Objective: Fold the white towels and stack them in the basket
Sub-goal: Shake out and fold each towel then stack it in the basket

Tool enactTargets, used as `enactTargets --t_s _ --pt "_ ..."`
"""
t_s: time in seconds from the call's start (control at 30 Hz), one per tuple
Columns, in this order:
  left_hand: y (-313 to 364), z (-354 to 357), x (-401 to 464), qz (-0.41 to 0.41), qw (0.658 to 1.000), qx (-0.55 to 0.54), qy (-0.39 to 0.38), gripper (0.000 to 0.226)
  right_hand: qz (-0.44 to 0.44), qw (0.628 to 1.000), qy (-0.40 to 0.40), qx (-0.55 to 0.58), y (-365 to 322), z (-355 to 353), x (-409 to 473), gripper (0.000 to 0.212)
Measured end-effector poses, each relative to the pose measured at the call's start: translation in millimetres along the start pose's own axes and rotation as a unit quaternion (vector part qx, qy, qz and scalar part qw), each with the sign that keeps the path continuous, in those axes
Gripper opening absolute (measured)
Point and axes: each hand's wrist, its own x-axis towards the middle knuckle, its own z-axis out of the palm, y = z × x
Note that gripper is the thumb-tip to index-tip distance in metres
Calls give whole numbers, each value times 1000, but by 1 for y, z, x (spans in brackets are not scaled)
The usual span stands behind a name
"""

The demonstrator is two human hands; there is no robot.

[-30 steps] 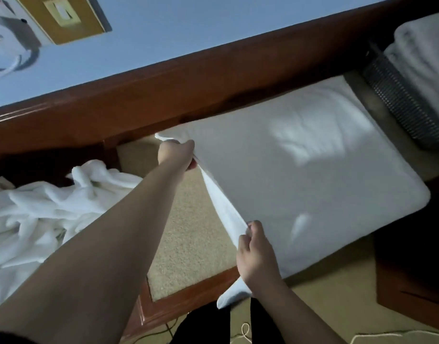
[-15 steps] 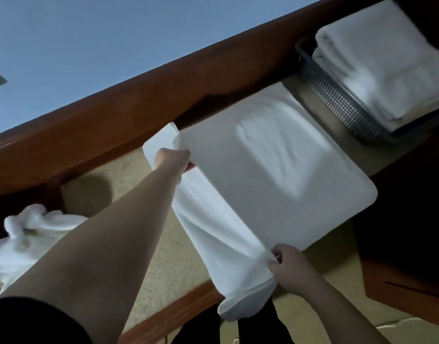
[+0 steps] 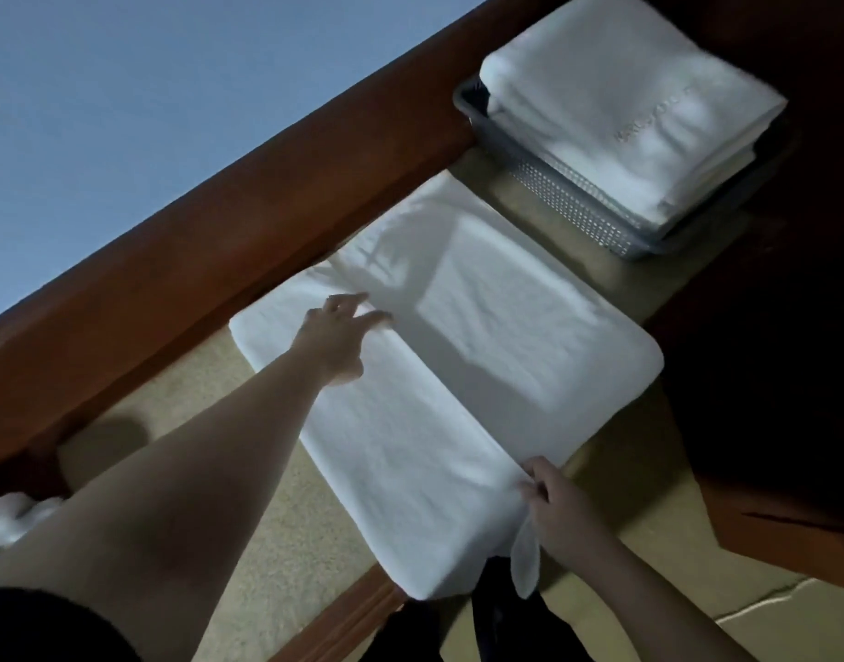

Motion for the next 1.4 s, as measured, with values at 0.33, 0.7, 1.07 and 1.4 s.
enactTargets --t_s 0.33,0.7,1.07,1.4 --pt "5 -3 38 140 955 259 24 70 52 999 -2 -4 38 23 -5 39" --pt "-38 -32 76 187 884 429 -18 29 95 979 117 -135 35 23 -22 11" --pt "-91 -76 97 103 949 288 67 27 -11 967 225 -122 35 4 -21 29" --pt "-98 -51 113 29 986 141 80 21 71 972 141 -171 75 1 -5 22"
